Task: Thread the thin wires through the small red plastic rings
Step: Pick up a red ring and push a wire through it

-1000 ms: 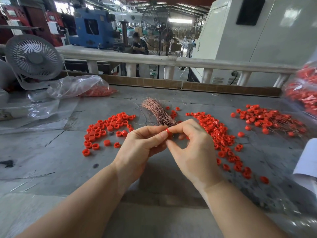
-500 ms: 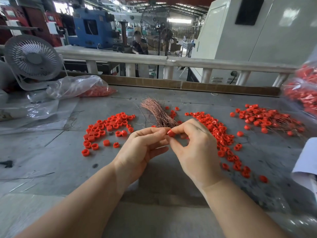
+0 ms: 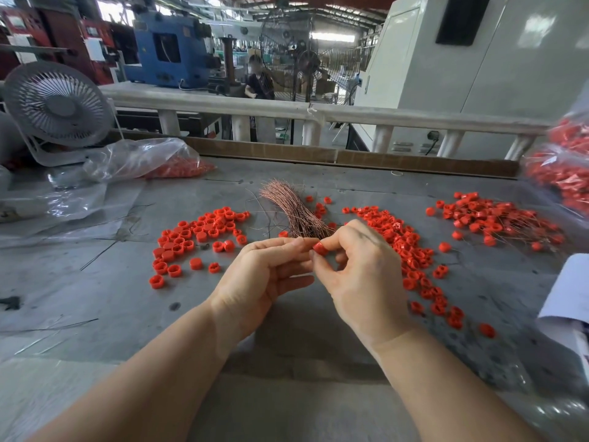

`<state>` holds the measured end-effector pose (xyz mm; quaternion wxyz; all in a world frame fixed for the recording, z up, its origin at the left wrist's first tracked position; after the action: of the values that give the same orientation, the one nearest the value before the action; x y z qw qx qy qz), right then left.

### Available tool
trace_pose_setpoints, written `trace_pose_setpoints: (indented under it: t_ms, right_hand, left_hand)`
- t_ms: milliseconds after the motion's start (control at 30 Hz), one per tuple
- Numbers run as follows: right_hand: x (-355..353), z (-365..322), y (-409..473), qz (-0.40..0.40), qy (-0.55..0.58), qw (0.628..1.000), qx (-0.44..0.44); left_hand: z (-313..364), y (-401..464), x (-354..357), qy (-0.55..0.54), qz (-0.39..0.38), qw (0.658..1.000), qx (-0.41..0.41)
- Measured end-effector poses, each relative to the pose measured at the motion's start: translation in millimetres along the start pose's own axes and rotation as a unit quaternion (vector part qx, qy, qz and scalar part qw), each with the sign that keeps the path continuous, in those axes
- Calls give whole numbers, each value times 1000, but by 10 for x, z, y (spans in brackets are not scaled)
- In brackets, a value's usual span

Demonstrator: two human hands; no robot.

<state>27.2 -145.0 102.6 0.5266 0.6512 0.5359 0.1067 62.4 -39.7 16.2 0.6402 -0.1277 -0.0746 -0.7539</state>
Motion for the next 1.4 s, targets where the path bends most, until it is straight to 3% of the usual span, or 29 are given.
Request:
trace_pose_setpoints:
  t_ms: [600,800,1000,1267,1400]
  right_hand:
    - [53,-17,-29,-43,-53,997,-34]
    - [43,-85,-27,-32,-19,998,-54]
    - [8,-36,-44,-8,37,999,-28]
    - [40,82,-34,-8,64,998,6]
    - [-39,170,-18,30,73,996,36]
  left_hand:
    - [36,14,-19,26,10,999,32]
    - [29,21,-20,30,-4,999,42]
    - [26,30,-29,27,-4,999,45]
    - [156,19,-98,-6,42,993,113]
    - [199,8,-99,-5,49,990,133]
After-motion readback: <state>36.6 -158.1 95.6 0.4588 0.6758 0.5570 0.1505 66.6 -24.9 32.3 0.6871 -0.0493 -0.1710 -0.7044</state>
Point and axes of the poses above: each hand's wrist, its own y-axis towards the middle knuckle, its own x-axis out of the palm, z = x × y, the point moved 10 cm from there along y, towards the middle knuckle, and after that the axes turned 7 degrees about y, right-handed, at the moved point
